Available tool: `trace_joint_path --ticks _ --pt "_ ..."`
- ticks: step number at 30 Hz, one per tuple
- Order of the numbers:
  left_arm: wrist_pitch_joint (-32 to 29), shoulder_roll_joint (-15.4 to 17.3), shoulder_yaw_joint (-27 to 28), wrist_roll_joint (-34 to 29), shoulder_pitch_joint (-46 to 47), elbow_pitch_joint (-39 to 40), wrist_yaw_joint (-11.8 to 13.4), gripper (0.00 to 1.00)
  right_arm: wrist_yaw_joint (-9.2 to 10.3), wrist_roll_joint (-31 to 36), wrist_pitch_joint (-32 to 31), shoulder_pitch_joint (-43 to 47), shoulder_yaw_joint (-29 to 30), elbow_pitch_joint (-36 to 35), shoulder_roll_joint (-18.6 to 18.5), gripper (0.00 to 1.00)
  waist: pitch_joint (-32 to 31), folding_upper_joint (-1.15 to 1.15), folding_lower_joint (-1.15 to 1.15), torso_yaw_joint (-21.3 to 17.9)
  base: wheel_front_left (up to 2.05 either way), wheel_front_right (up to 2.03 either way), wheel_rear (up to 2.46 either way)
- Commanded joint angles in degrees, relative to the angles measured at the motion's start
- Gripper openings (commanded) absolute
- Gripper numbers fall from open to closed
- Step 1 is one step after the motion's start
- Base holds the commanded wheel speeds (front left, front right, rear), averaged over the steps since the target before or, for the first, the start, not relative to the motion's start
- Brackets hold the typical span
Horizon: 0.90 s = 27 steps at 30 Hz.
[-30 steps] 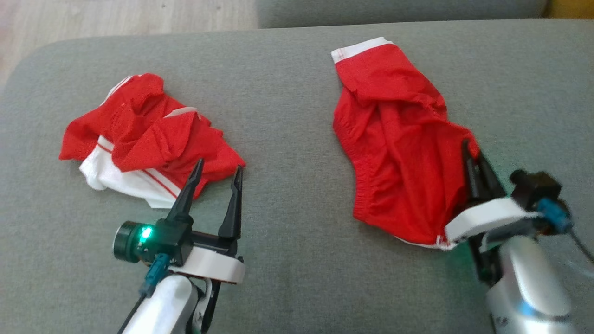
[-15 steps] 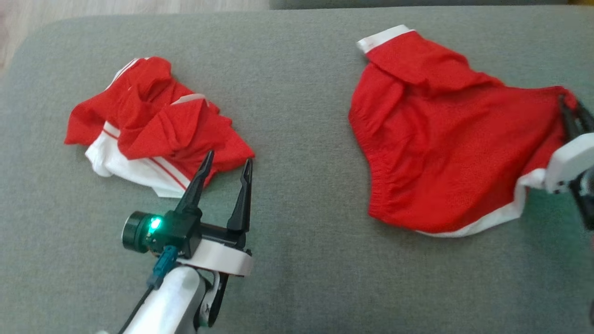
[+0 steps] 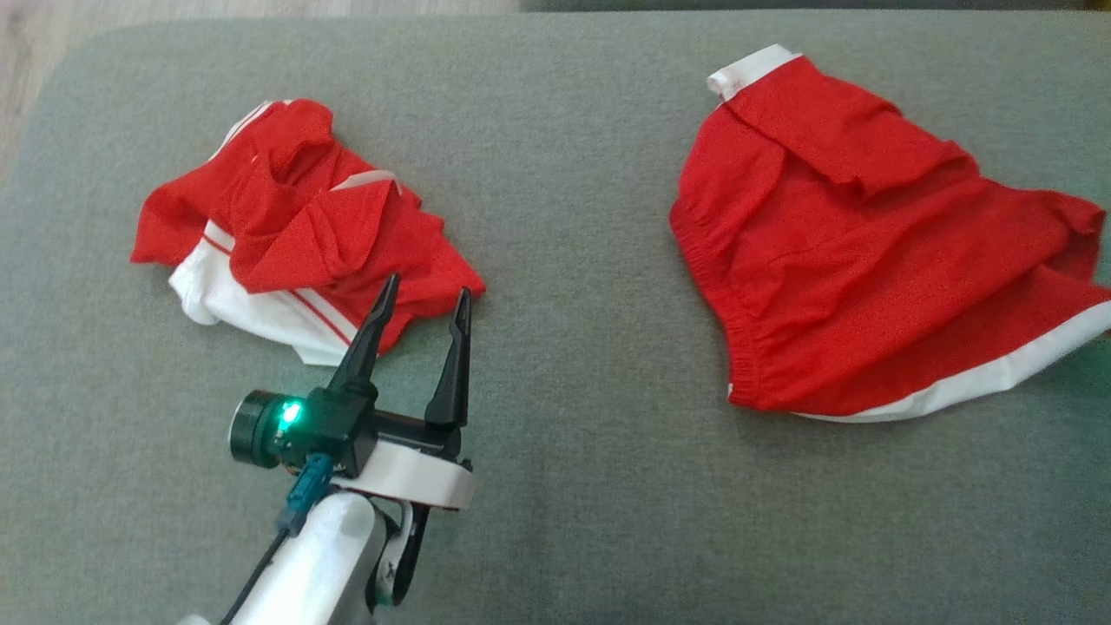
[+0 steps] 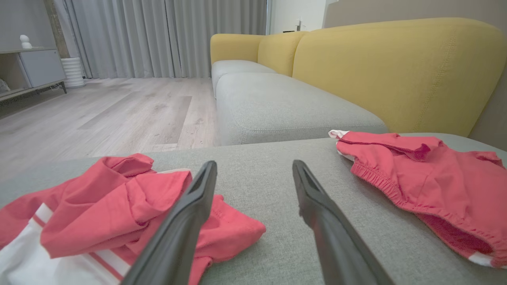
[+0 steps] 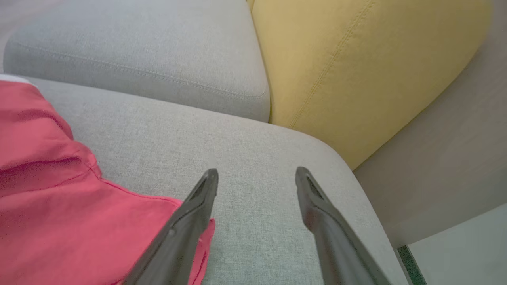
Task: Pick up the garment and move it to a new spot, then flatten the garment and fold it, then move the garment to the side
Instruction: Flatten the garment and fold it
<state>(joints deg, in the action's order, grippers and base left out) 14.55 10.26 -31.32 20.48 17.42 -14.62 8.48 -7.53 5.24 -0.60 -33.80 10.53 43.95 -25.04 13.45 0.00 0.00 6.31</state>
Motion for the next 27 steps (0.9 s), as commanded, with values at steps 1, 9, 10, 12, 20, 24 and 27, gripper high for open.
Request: trace_joint_path --ticks 1,9,10,12,20,24,27 --pt "0.45 0.5 2.64 -0.87 1.38 1.42 -0.26 1.0 0.04 1.53 2.26 -1.48 -0.07 -1.86 0.63 1.0 -1.09 0.0 0.0 -0.94 0.0 0.0 0.0" --pt "0.45 0.5 4.0 -1.08 -0.92 1.8 -0.8 1.0 0.04 0.16 12.26 3.11 -0.38 -10.35 12.33 1.0 -5.62 0.0 0.0 -4.76 0.0 0.0 0.0" --pt "0.45 0.41 4.18 -1.03 -1.26 1.94 -0.87 1.0 0.04 -0.51 12.94 4.42 -0.63 -12.07 13.86 1.0 -6.2 0.0 0.0 -5.23 0.0 0.0 0.0" --pt "0.45 0.26 4.45 -0.99 -1.93 2.15 -1.03 1.0 0.04 -2.03 13.97 7.36 -0.9 -15.5 16.6 1.0 -7.22 0.0 0.0 -6.07 0.0 0.0 0.0" --pt "0.45 -0.58 5.15 -0.44 -4.4 2.68 -1.95 1.0 0.04 -3.99 15.3 21.09 -4.31 -26.38 21.56 1.0 -9.76 0.0 0.0 -8.42 0.0 0.0 0.0" --pt "0.45 -1.38 5.6 -0.05 -5.4 2.87 -2.47 1.0 0.04 -6.48 15.44 27.2 -5.64 -29.36 22.1 1.0 -9.73 0.0 0.0 -9.72 0.0 0.0 0.0" --pt "0.45 -1.95 5.57 -0.02 -5.53 2.56 -3.29 1.0 0.04 -8.77 15.51 29.04 -6.32 -30.33 22.14 1.0 -9.29 0.0 0.0 -10.39 0.0 0.0 0.0"
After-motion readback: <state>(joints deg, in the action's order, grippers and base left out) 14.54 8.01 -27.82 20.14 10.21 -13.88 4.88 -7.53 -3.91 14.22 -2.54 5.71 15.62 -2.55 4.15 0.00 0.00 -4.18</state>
